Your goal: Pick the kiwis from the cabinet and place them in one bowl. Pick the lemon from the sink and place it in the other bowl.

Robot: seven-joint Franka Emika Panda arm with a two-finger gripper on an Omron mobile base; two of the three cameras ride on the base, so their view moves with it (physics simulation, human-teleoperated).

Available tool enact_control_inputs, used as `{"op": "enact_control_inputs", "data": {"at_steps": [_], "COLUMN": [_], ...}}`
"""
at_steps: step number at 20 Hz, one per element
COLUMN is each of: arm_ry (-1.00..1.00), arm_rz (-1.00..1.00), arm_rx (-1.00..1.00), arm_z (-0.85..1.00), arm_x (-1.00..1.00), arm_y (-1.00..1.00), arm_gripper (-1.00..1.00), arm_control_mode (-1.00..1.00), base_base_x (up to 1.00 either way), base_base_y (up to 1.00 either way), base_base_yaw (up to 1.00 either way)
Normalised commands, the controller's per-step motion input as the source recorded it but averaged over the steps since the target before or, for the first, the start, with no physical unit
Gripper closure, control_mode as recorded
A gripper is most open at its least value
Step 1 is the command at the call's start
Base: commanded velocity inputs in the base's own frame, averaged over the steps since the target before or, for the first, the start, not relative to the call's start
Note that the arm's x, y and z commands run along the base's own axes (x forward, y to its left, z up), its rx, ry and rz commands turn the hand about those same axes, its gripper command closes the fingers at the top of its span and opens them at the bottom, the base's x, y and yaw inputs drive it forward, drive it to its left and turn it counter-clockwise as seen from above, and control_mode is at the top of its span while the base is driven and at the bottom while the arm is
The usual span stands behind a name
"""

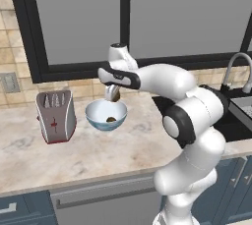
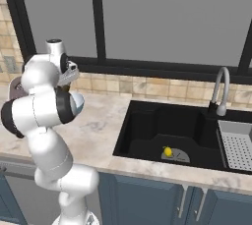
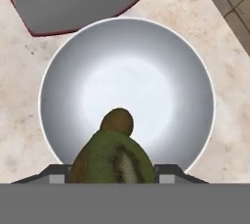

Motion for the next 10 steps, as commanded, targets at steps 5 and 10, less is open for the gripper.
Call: {"op": "enact_control_inputs", "data": {"at_steps": [5, 10], "arm_ry": [0.14, 0.04], "arm_rz": [0.02, 0.01], "arm_rx": [0.01, -0.02], "arm_z": [-0.54, -0.38], "arm_x": [0.23, 0.18], "arm_y": [0.15, 0.31], "arm_gripper": [1.00, 1.00], "arm_control_mode": [-1.00, -1.00], "base_base_x": [0.00, 0.00], "base_base_y": [0.00, 0.00], "base_base_yaw": [0.00, 0.00]}}
